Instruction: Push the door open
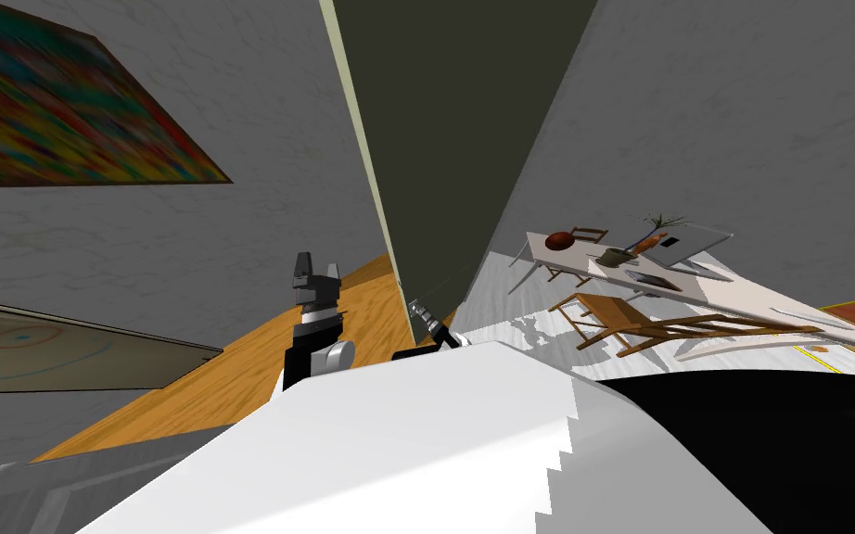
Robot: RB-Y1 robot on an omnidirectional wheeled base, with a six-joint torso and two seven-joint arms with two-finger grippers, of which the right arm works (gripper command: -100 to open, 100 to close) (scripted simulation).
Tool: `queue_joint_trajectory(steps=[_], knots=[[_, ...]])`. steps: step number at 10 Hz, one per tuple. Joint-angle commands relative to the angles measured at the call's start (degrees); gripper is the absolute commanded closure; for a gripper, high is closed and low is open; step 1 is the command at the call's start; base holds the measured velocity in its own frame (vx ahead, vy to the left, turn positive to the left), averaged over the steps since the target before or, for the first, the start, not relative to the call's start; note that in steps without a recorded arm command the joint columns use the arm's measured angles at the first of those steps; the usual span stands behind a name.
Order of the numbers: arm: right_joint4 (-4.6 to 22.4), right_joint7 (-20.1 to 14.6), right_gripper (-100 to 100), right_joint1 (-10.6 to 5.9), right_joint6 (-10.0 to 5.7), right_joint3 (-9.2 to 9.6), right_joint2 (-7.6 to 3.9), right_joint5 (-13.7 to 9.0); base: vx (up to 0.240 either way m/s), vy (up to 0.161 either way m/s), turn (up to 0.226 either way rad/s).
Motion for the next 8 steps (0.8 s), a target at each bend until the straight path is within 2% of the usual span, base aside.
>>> queue_joint_trajectory(steps=[1,4,6,7,8], knots=[[0.6,0.2,100,-0.57,-0.63,-1.65,-0.46,-0.5,0.103,0.117,-0.037],[1.1,0.7,100,-0.75,-0.68,-3.78,-0.35,-1.1,0.119,0.139,-0.057],[1.5,1.2,100,-0.93,-0.73,-5.89,-0.15,-1.7,0.143,0.138,-0.091],[0.2,0.7,-100,-0.15,-0.47,-4.72,-0.58,-1.4,-0.113,-0.002,-0.077],[0.1,0.7,-100,-0.09,-0.45,-4.66,-0.58,-1.4,-0.25,-0.063,-0.013]])
